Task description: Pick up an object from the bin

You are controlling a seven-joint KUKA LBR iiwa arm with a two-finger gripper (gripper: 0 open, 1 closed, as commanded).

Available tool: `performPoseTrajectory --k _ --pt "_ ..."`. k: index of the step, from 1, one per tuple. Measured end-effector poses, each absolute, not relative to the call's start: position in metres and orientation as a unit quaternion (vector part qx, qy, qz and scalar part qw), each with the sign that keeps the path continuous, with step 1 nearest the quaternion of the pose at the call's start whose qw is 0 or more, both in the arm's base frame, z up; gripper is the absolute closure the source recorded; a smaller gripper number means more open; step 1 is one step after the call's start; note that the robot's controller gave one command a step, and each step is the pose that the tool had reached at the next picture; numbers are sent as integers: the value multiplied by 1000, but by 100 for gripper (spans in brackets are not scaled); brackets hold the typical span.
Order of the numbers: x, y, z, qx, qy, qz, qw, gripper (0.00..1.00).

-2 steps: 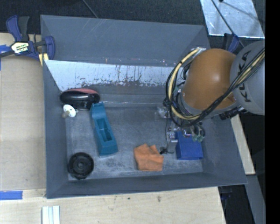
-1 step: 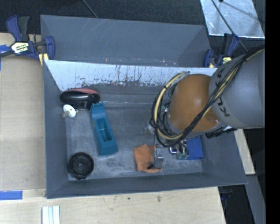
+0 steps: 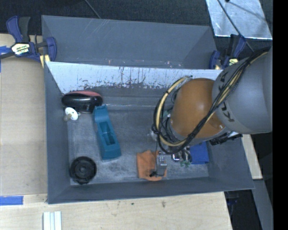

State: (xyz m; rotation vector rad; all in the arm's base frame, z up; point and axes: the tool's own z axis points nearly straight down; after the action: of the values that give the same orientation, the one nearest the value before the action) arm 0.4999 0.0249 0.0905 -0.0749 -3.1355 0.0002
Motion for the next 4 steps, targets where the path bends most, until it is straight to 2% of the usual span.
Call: performPoseTrajectory --k 1,2,3,4 --pt "489 25 108 -50 -999 0 -2 0" --pt "486 33 68 -57 -998 0 1 0" --pt "483 36 71 -60 -998 0 -1 100" --pt "483 36 71 -60 -998 0 -1 100"
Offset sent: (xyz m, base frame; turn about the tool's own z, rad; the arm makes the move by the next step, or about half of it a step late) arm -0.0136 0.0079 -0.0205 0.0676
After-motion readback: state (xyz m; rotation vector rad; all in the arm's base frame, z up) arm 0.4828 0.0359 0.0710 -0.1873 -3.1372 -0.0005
